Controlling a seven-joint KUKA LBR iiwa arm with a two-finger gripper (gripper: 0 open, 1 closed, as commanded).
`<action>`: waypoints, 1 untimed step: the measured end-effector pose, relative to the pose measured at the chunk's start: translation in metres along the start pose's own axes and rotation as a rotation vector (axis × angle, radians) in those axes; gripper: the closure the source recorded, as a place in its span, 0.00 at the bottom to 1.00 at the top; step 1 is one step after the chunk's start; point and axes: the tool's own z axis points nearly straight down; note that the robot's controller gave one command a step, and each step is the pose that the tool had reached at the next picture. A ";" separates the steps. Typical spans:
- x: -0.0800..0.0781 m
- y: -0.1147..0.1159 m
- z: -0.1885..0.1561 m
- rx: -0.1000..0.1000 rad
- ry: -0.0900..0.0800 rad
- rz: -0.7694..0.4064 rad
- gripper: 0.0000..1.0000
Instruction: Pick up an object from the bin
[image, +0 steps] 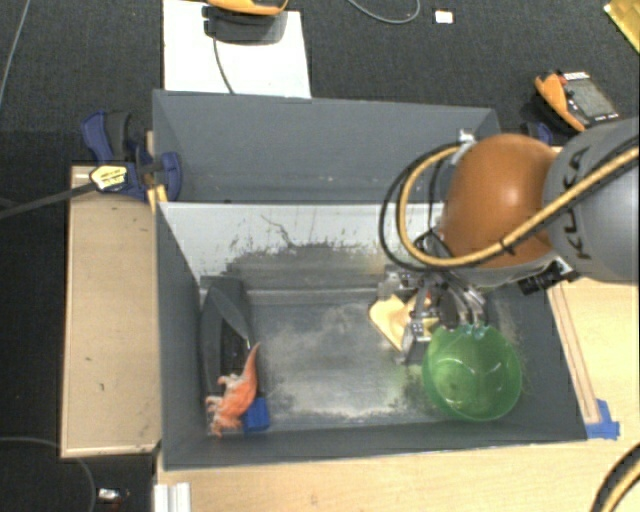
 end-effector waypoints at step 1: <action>-0.002 0.000 -0.004 0.000 -0.008 0.001 0.00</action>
Offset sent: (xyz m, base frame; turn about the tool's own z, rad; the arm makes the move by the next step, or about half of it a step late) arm 0.0468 -0.0941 -0.1134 -0.0409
